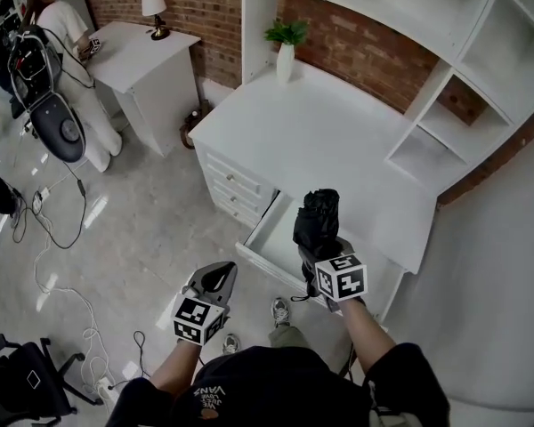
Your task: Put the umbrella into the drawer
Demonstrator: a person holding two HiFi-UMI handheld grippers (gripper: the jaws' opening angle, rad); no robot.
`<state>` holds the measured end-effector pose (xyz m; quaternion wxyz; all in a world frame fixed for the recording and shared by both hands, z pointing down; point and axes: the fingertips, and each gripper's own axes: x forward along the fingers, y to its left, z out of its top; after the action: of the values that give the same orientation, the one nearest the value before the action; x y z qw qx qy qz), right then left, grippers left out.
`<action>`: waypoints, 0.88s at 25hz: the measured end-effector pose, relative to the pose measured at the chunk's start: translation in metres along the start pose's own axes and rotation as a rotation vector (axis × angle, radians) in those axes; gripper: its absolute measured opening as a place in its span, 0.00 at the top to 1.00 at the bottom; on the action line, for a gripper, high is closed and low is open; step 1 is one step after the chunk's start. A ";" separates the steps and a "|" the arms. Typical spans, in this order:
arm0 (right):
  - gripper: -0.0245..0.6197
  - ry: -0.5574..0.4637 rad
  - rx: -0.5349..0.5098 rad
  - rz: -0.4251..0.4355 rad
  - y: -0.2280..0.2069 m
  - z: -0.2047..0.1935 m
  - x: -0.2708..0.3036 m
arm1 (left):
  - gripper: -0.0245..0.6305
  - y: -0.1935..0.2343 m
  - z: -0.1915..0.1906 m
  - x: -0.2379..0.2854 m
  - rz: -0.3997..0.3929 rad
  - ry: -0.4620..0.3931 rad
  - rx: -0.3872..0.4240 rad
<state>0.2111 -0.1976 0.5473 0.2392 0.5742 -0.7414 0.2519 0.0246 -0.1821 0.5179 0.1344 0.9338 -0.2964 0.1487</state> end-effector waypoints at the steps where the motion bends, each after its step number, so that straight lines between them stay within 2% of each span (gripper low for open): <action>1: 0.59 0.013 -0.015 0.011 -0.005 0.000 0.008 | 0.95 0.000 0.001 0.006 0.011 -0.001 -0.009; 10: 0.59 0.150 -0.064 0.079 -0.035 -0.030 0.083 | 0.95 0.015 0.001 0.050 0.088 -0.010 -0.069; 22: 0.59 0.342 -0.126 0.159 -0.043 -0.090 0.149 | 0.95 0.027 -0.005 0.079 0.157 -0.004 -0.107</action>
<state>0.2254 -0.2573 0.7160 0.3765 0.4467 -0.7471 0.3171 0.0695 -0.2427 0.5550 0.1716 0.8994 -0.3765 0.1411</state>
